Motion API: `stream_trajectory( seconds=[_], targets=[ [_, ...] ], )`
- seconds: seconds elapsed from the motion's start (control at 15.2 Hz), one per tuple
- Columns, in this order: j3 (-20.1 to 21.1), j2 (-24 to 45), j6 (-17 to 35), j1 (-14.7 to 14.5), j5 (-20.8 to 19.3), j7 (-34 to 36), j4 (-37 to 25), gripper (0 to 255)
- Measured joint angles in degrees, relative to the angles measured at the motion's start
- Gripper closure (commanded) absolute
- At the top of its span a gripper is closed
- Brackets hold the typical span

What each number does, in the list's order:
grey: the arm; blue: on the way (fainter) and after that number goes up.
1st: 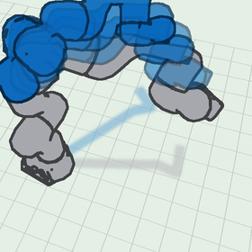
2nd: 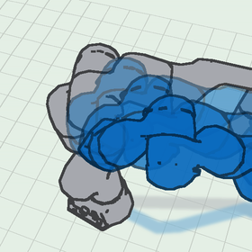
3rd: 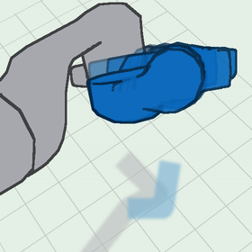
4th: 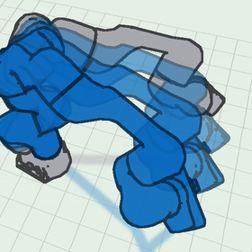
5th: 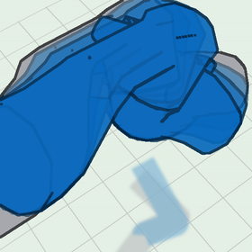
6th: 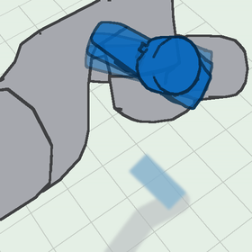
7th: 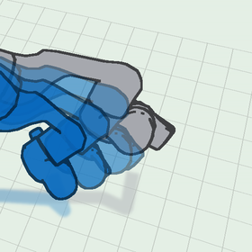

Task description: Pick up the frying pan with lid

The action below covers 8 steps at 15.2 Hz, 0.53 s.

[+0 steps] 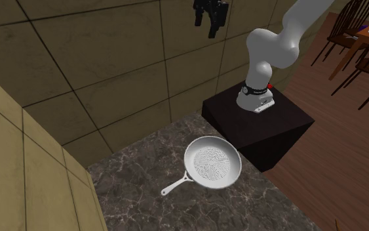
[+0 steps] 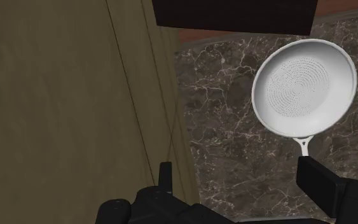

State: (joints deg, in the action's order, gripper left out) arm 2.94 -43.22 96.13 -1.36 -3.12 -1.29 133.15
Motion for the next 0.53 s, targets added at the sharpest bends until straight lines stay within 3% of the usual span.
stream_trajectory(
  seconds=[0.13, 0.53],
  targets=[
    [0.16, 0.32, 0.7, -0.09, 0.2, 0.25, 0.45, 0],
    [2.71, 5.93, 10.01, -1.35, 2.61, 3.61, 4.9, 0]
  ],
)
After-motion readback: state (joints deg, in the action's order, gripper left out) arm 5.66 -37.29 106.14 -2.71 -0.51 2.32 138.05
